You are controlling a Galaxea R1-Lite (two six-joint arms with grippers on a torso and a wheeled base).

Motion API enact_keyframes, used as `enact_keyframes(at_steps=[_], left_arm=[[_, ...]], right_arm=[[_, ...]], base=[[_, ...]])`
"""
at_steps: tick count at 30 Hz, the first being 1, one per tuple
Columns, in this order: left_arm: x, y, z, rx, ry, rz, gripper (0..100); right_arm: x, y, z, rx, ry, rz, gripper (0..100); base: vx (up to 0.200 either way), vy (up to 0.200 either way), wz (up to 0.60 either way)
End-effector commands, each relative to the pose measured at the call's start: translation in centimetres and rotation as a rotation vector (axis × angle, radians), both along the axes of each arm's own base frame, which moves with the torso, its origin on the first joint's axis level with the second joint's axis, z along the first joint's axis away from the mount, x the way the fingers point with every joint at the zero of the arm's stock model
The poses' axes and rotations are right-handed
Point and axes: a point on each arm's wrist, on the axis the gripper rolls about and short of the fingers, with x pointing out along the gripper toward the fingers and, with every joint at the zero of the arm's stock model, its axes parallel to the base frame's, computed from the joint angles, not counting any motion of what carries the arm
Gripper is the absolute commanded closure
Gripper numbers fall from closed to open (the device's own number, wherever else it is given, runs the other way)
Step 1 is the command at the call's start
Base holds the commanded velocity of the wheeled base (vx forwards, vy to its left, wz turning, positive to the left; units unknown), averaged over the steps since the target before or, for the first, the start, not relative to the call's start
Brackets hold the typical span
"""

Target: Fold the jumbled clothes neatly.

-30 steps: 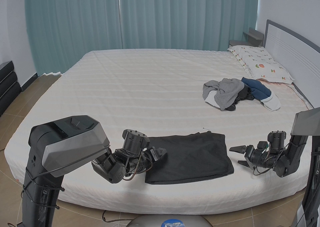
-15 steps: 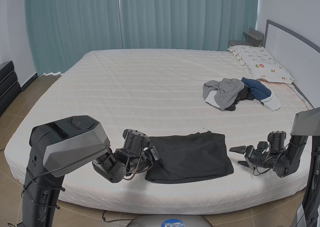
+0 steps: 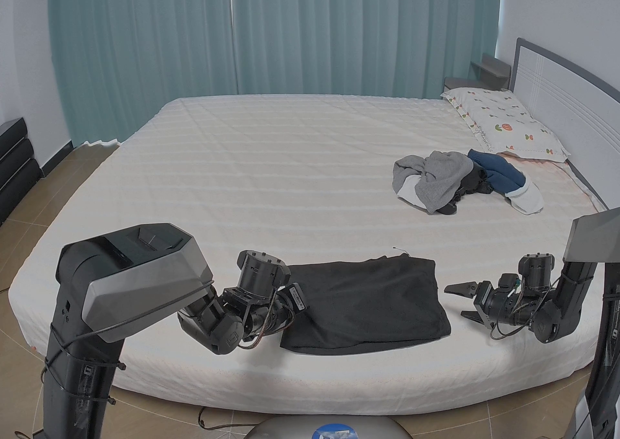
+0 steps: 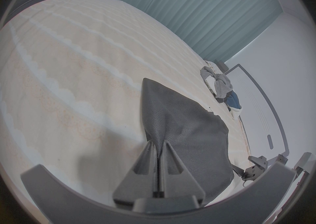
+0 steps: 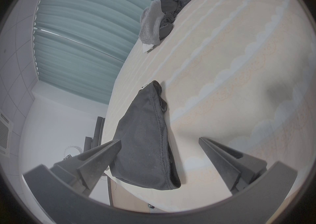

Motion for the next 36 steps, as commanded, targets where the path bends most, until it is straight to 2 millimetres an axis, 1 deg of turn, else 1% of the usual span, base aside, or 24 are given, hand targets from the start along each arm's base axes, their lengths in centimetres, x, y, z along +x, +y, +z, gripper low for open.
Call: enact_keyframes(at_steps=[1, 9, 16, 22, 32, 36], left_arm=[[-0.1, 0.0, 0.1, 0.001, 0.000, 0.002, 100], [0.0, 0.1, 0.2, -0.005, 0.001, 0.016, 100], [0.1, 0.5, 0.2, -0.004, 0.008, 0.028, 100], [0.0, 0.6, 0.1, -0.007, 0.016, 0.040, 100], [-0.3, 0.9, 0.2, -0.003, 0.024, 0.043, 100], [-0.5, 1.0, 0.2, 0.000, 0.028, 0.045, 100]], right_arm=[[0.0, 0.0, 0.0, 0.001, 0.002, 0.000, 0], [0.0, 0.0, 0.0, -0.001, 0.002, -0.003, 0], [0.0, 0.3, -0.1, -0.005, 0.003, 0.002, 0], [0.1, 0.7, -0.6, -0.031, 0.001, -0.007, 0], [0.5, 1.1, -0.4, -0.051, -0.020, -0.038, 0], [0.4, 2.0, -0.2, -0.051, -0.025, -0.014, 0]], base=[[0.000, 0.000, 0.00], [0.000, 0.000, 0.00], [0.000, 0.200, 0.00], [0.000, 0.200, 0.00], [0.000, 0.200, 0.00], [0.000, 0.200, 0.00]])
